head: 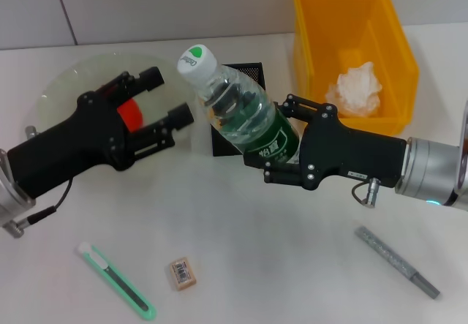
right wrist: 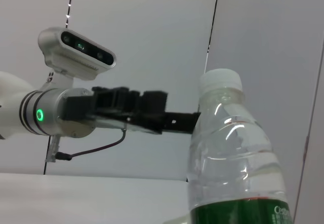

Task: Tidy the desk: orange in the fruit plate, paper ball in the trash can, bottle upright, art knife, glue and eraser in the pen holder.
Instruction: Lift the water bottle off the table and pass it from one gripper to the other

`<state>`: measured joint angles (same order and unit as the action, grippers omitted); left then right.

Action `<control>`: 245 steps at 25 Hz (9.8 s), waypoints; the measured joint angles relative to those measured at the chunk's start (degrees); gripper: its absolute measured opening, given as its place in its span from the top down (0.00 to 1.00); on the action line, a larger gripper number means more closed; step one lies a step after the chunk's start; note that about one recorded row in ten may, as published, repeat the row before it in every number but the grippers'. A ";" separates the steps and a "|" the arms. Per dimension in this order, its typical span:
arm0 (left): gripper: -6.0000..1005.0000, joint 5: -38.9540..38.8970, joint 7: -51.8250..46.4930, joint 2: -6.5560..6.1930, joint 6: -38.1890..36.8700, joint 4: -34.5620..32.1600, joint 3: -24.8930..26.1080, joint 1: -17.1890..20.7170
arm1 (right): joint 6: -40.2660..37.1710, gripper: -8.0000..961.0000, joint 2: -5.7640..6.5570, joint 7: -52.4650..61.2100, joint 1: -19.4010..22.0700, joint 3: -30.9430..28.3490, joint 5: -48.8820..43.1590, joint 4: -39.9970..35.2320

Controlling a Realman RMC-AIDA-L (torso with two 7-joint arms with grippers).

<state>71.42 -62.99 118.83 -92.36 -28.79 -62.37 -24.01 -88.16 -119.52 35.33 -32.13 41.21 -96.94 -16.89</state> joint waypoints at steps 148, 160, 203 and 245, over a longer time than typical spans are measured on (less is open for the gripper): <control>0.28 -17.41 5.61 0.36 -6.28 18.42 -3.91 -11.33 | -0.30 0.20 -0.32 -8.26 -4.99 -0.78 7.14 8.19; 0.28 -17.38 5.66 0.36 -5.77 18.43 -3.80 -11.86 | -0.30 0.20 -0.36 -8.26 -5.50 -0.77 7.21 8.19; 0.56 -18.75 6.31 0.35 -6.17 18.57 -4.59 -12.22 | -1.41 0.21 -0.36 -10.83 -5.53 -0.85 7.47 10.83; 0.56 -18.67 6.36 0.36 -7.83 19.04 -5.58 -12.90 | 1.38 0.20 -0.35 -11.54 -6.75 -0.26 9.07 14.85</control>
<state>52.74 -56.63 119.18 -100.20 -9.75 -67.95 -36.92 -86.78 -119.88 23.79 -38.88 40.94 -87.87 -2.04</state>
